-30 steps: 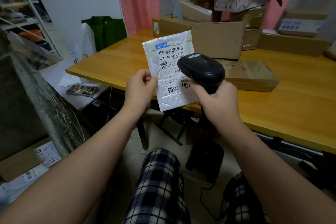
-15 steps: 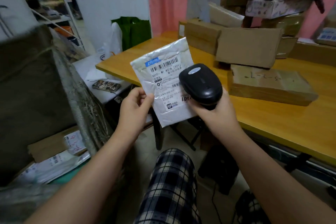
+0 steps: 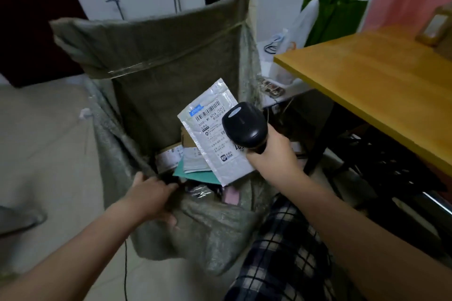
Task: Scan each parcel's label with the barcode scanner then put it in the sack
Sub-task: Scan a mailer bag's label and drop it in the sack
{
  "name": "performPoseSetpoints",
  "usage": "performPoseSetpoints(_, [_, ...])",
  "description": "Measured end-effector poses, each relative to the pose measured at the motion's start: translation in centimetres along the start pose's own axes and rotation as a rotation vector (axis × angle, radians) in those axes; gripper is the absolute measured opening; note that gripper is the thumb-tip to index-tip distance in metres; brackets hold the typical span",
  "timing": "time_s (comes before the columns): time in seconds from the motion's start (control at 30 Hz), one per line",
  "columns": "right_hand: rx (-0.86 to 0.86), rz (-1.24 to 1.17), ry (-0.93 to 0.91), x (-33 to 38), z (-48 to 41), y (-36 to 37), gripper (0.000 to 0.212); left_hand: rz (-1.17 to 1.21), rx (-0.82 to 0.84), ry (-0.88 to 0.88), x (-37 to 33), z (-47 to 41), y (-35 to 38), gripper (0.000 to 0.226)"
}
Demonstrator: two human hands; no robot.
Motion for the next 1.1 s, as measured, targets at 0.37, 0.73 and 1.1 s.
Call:
performPoseSetpoints(0.37, [0.248, 0.202, -0.094, 2.7, -0.8, 11.2, 0.026, 0.242, -0.392, 0.271, 4.3, 5.1, 3.0, 0.06])
performPoseSetpoints(0.73, [0.496, 0.198, -0.016, 0.6, -0.8, 16.0, 0.033, 0.173, -0.377, 0.253, 3.7, 4.7, 1.9, 0.028])
performPoseSetpoints(1.1, [0.211, 0.222, 0.058, -2.6, -0.9, 6.5, 0.032, 0.019, -0.64, 0.407, -2.0, 2.9, -5.9, 0.05])
Point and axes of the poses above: each hand's wrist, its own z-axis away from the middle knuckle, its own y-axis out of the palm, x = y × z, the point moved 5 cm from there along -z, towards the middle knuckle, and after that the axes turned 1 degree about z, right-handed, at the moved point
